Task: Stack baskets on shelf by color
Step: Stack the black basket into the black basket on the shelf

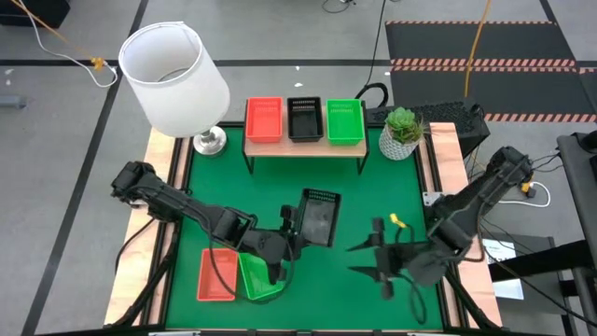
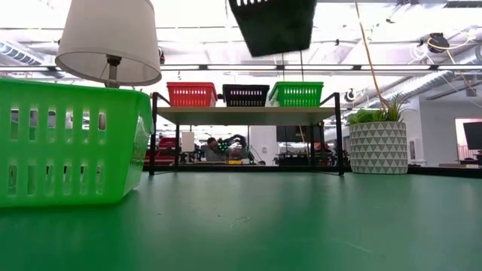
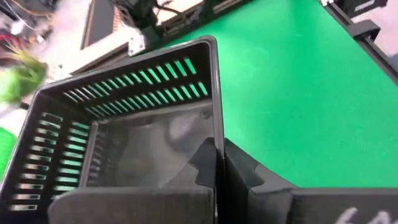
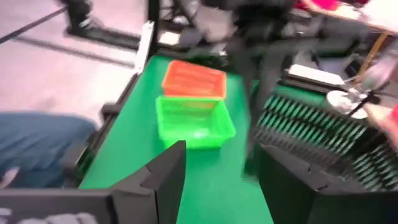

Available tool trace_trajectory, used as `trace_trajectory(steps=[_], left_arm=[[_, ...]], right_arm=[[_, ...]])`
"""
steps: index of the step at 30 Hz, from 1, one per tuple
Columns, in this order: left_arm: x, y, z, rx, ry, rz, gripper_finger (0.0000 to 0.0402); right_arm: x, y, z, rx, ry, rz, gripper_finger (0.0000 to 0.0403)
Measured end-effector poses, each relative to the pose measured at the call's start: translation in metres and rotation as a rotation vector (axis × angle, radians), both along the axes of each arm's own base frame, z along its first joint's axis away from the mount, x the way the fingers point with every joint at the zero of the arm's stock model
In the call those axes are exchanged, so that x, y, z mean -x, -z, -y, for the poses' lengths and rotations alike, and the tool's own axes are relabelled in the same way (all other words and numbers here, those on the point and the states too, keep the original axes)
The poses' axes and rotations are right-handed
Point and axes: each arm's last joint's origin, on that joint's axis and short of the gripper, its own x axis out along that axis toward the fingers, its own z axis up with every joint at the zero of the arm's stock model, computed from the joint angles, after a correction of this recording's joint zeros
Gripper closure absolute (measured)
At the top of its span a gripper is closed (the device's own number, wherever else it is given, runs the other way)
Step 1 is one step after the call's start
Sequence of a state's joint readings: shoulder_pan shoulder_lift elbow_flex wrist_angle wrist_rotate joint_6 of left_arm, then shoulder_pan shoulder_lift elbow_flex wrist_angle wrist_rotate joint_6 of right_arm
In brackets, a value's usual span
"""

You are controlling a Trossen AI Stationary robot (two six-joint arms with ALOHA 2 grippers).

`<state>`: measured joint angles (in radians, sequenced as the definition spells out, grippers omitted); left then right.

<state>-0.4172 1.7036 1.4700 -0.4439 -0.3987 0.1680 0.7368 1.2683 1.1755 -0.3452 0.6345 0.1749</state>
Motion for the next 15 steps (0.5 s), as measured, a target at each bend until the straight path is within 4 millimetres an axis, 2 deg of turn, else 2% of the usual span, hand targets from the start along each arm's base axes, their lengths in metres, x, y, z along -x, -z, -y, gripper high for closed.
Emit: trace_trajectory(steps=[3,7,10,15], left_arm=[[0.005,-0.013,-0.007,-0.051,-0.006,0.036,0.0392],[0.007,-0.026,-0.027,-0.122,-0.021,0.068,0.0388],[0.008,-0.035,-0.049,-0.145,-0.046,0.072,0.0395],[0.005,-0.044,-0.1,-0.157,-0.111,0.072,0.0387]], right_arm=[[0.013,0.006,-0.001,0.011,-0.04,-0.005,0.0219],[0.026,0.021,0.006,0.051,-0.063,-0.022,0.0227],[0.032,0.034,0.015,0.085,-0.019,-0.022,0.0234],[0.041,0.048,0.028,0.092,0.053,0.037,0.0244]])
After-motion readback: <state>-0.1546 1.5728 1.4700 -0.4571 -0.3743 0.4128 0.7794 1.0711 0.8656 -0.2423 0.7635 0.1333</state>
